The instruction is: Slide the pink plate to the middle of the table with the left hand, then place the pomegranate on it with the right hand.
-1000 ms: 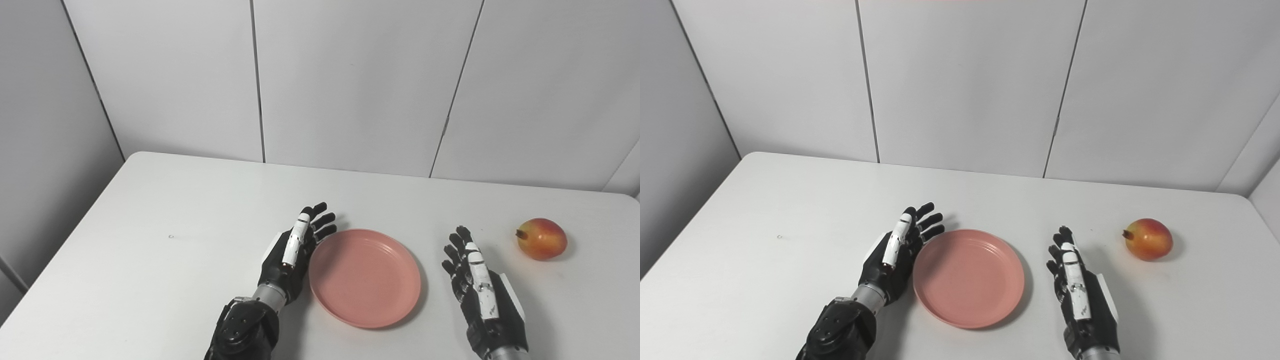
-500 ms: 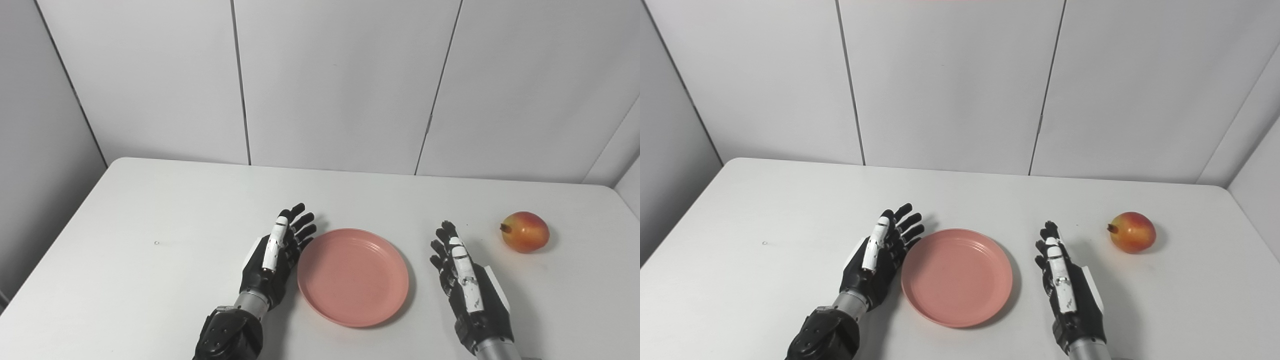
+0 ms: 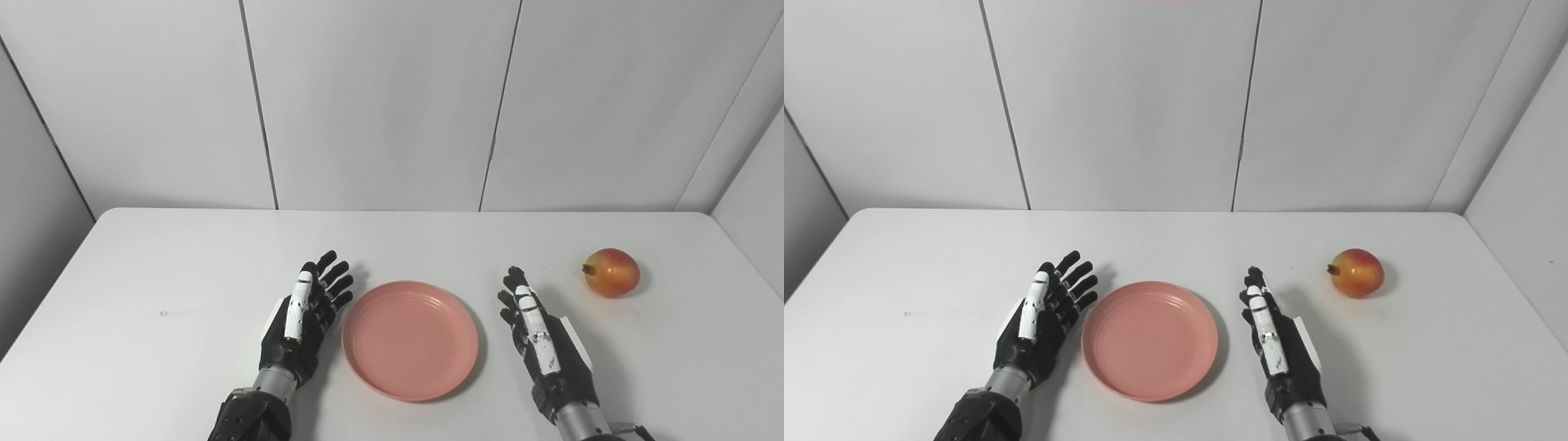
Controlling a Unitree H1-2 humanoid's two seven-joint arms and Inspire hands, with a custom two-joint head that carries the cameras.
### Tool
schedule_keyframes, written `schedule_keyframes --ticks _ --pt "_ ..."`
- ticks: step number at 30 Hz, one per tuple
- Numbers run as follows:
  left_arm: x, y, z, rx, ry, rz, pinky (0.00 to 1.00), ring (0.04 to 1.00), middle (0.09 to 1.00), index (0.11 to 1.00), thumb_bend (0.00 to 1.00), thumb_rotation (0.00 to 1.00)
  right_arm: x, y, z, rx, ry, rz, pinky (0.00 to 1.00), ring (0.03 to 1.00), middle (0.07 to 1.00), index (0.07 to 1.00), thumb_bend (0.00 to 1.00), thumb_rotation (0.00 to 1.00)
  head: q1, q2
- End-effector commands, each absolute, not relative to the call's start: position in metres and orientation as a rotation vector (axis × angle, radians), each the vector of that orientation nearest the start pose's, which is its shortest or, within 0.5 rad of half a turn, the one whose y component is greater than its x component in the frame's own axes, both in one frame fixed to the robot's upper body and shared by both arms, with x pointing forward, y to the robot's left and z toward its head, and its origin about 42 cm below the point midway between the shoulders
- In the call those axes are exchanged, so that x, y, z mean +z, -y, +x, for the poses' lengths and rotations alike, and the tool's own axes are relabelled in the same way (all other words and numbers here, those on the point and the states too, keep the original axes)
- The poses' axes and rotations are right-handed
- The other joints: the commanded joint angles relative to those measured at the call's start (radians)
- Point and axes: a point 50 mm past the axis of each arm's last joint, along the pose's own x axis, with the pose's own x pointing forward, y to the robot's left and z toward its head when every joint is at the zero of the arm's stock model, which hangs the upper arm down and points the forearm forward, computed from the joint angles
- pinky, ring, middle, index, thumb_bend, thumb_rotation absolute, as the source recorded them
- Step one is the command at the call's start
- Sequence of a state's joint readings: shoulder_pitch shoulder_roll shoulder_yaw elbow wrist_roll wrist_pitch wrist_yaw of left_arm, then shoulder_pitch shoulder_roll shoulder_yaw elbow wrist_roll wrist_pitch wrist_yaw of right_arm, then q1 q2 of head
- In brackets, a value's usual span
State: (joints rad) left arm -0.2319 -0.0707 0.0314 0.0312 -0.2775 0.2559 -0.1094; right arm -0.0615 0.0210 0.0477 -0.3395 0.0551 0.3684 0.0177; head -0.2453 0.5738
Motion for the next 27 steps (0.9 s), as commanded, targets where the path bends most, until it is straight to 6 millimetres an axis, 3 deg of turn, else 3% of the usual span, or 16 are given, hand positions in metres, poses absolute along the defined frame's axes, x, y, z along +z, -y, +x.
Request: schedule_keyframes --ticks 1,12,27 --pt "0.143 -0.168 0.356 -0.214 -0.043 -0.337 0.91 0.904 0.907 0.895 0.43 1.0 0.21 0.183 0.295 0.091 0.209 0.055 1.0 0.972 0.979 0.971 0.37 1.0 0.001 0.001" --pt "0.136 -0.183 0.356 -0.229 -0.04 -0.342 0.92 0.908 0.913 0.904 0.42 1.0 0.236 0.189 0.302 -0.009 0.375 -0.134 0.91 0.925 0.946 0.936 0.33 1.0 -0.092 -0.051" --pt "0.126 -0.194 0.356 -0.24 -0.049 -0.363 0.92 0.906 0.911 0.906 0.37 1.0 0.254 0.206 0.315 -0.103 0.411 -0.241 0.89 0.919 0.939 0.929 0.42 1.0 -0.183 -0.1"
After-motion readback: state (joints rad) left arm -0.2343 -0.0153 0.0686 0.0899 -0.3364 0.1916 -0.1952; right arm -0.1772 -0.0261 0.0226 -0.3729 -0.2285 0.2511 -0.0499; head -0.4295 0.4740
